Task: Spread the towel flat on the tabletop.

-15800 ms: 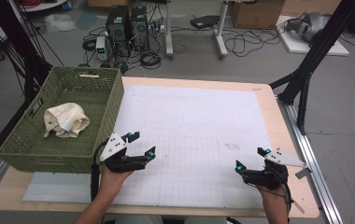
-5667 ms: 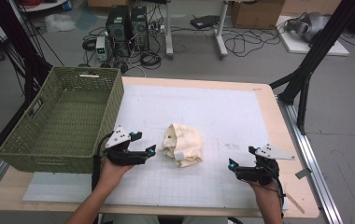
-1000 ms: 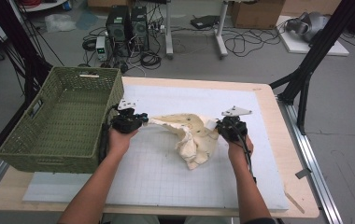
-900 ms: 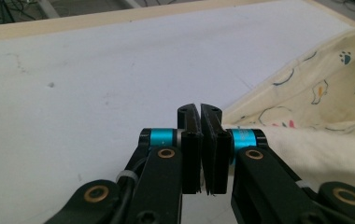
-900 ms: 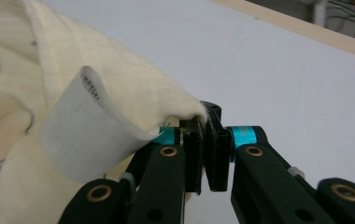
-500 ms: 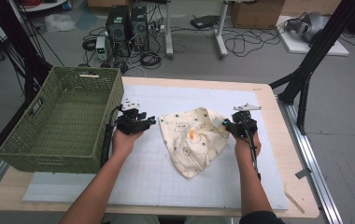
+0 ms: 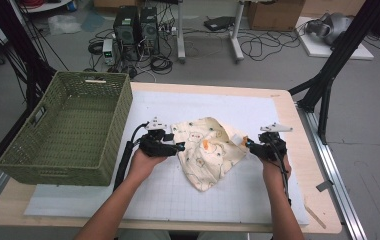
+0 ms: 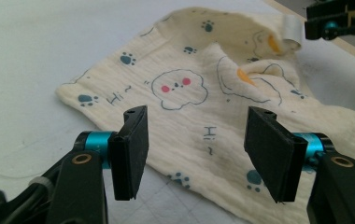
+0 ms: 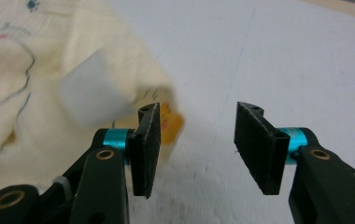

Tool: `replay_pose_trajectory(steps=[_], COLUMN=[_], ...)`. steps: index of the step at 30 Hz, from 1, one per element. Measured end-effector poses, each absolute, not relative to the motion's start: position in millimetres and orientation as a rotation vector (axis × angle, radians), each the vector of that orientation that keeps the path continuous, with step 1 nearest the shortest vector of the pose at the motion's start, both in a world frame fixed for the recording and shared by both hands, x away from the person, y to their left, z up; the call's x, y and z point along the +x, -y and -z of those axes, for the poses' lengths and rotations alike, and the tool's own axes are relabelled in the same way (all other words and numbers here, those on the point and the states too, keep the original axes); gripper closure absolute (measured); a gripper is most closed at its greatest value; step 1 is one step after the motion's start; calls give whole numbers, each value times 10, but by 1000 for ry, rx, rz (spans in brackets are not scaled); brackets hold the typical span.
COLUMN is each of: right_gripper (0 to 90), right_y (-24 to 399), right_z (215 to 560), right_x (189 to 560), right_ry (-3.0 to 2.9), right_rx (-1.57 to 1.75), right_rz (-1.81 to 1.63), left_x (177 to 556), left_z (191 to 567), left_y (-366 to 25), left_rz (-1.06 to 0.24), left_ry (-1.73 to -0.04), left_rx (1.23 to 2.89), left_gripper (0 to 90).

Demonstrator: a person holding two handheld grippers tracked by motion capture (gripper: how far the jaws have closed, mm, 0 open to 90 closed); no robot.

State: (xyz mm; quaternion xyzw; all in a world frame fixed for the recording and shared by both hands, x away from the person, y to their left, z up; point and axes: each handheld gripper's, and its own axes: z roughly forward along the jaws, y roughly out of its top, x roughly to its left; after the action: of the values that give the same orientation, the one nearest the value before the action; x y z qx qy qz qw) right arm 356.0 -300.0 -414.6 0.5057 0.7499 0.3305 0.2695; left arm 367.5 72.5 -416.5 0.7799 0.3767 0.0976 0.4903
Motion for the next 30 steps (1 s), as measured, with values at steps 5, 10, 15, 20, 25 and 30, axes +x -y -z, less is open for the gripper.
replay_pose_trajectory(steps=[5,10,15,20,25,30], right_gripper=[497,488,478,474,494,517], right_y=[3111,3126,3066,3028,2944,2715], right_z=[4255,4238,4206,4211,4250,4292], right_x=[3364,3222,3155,3138,3124,3122], right_ry=[-2029,-2042,-2051,-2071,-2121,-2213], right_rx=[1366,1326,1262,1239,1214,1143], right_rz=[-920,-986,-1006,-1023,-1042,-1068], left_x=[3641,3601,3502,3521,3584,3667], left_z=[4282,4412,4482,4442,4376,4326], left_y=[-661,-503,-320,-418,-698,-985], left_rz=[-233,-234,-382,-406,-493,-565], left_ry=[-927,-910,-800,-805,-910,-1033], left_rx=[1915,2006,2138,2145,2058,1951], left_gripper=[406,398,465,875,884,884])
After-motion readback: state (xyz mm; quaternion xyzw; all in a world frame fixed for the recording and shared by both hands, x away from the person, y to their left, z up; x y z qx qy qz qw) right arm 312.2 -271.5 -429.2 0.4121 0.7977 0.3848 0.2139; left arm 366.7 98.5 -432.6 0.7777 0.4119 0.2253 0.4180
